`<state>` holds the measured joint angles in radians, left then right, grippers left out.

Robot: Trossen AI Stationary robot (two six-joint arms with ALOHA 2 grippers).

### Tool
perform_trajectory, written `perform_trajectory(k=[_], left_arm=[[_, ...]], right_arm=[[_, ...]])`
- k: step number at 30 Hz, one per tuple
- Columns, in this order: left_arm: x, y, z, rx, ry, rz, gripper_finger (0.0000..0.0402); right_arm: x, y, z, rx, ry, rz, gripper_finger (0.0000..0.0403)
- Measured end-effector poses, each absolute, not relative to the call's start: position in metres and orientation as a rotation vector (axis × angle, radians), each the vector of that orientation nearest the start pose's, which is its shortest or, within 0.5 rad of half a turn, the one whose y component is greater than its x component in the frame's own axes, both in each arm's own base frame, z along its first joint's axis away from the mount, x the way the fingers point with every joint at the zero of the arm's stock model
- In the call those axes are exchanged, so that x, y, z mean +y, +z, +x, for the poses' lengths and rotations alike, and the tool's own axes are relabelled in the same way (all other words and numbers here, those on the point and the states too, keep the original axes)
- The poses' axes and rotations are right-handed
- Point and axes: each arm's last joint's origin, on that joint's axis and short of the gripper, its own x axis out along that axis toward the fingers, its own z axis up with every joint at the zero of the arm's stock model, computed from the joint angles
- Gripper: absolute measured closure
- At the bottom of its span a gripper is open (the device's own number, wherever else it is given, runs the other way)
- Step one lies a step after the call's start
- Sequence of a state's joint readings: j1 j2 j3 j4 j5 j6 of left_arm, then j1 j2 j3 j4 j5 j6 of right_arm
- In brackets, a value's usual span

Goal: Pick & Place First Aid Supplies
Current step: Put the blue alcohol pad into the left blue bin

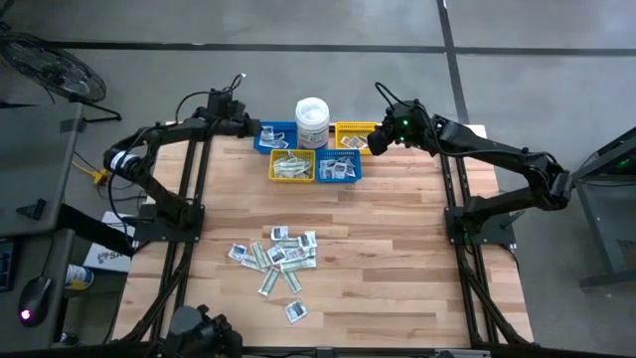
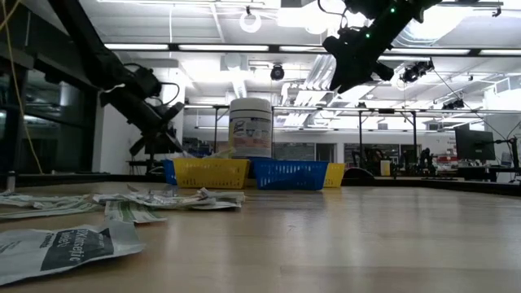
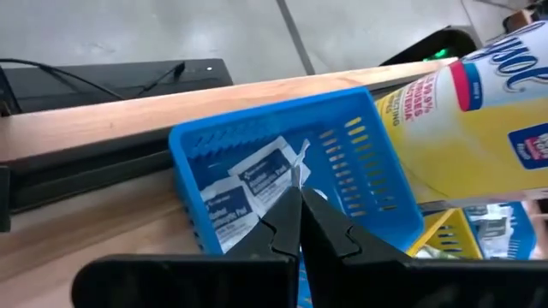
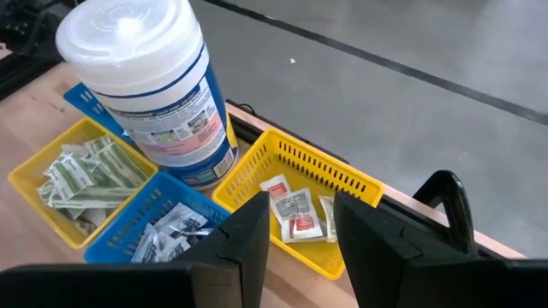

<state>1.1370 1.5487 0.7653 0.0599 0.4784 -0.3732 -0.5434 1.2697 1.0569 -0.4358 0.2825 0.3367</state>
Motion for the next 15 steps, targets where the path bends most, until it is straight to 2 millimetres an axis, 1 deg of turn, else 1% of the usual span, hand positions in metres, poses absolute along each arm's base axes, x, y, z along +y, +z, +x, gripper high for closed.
perform_trajectory(k=[4,7,10,15], left_arm=[[0.2684,0.1767,0.139,0.392,0.725,-0.873,0.04],[0.2676,0.1761,0.1389,0.4,0.717,-0.879,0.0389],[0.2673,0.1763,0.1393,0.402,0.694,-0.869,0.0362],[0.2673,0.1762,0.1393,0.402,0.694,-0.869,0.0299]], right_arm=[[-0.1465,0.3046,0.2268,0.523,-0.903,0.396,0.0277],[-0.1464,0.3047,0.2268,0.524,-0.902,0.393,0.0277],[-0.1465,0.3046,0.2268,0.525,-0.902,0.391,0.0277],[-0.1465,0.3045,0.2267,0.538,-0.895,0.366,0.0277]])
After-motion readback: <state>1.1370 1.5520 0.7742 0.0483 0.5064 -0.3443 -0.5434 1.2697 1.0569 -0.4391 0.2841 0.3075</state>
